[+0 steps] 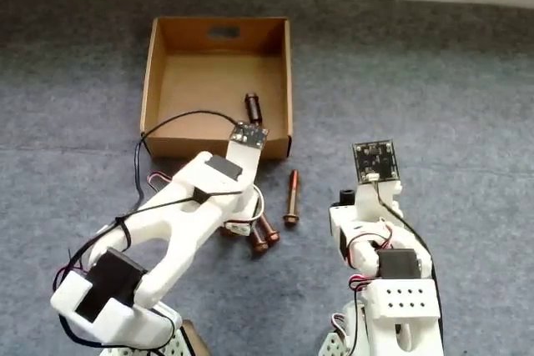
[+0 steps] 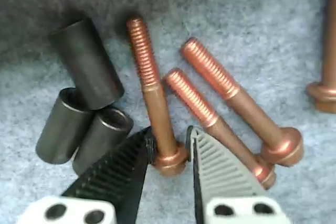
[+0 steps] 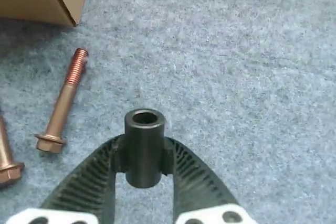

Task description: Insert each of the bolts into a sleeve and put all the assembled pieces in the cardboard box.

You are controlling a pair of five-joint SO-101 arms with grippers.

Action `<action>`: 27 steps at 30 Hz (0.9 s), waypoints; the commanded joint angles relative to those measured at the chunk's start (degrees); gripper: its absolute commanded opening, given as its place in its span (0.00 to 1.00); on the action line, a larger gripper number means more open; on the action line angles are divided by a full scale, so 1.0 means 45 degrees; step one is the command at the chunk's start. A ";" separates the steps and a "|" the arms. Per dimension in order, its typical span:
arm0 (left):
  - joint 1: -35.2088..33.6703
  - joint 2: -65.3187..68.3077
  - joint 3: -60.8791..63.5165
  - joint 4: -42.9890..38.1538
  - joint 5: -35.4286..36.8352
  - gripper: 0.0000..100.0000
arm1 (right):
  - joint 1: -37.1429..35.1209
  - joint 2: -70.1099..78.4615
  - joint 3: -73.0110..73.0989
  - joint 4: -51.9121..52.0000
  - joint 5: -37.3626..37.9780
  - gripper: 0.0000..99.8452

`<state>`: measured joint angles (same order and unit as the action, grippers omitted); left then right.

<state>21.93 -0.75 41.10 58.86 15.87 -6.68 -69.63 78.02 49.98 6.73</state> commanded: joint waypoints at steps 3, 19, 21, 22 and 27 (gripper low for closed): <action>-0.0147 -0.0752 0.0127 0.0996 -0.0020 0.02 | -0.0088 -0.0186 -0.0049 -0.0225 -0.0098 0.01; -0.1905 -0.3839 0.2471 0.3849 -0.9592 0.01 | -0.0088 -0.0186 -0.0049 -0.0186 -0.0098 0.01; -0.1885 -0.3839 0.2842 0.3810 -1.2952 0.01 | -0.0088 -0.0186 -0.0049 -0.0186 -0.0117 0.01; -0.1827 -0.3917 0.3038 0.3810 -1.3910 0.01 | -0.0088 -0.0186 -0.0049 -0.0186 -0.0117 0.01; -0.1436 -0.3956 0.2745 0.2716 -1.4359 0.02 | -0.0088 -0.0186 -0.0049 -0.0186 -0.0117 0.01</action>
<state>14.37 -16.75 54.81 74.24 -46.29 -6.68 -69.63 78.02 49.98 6.73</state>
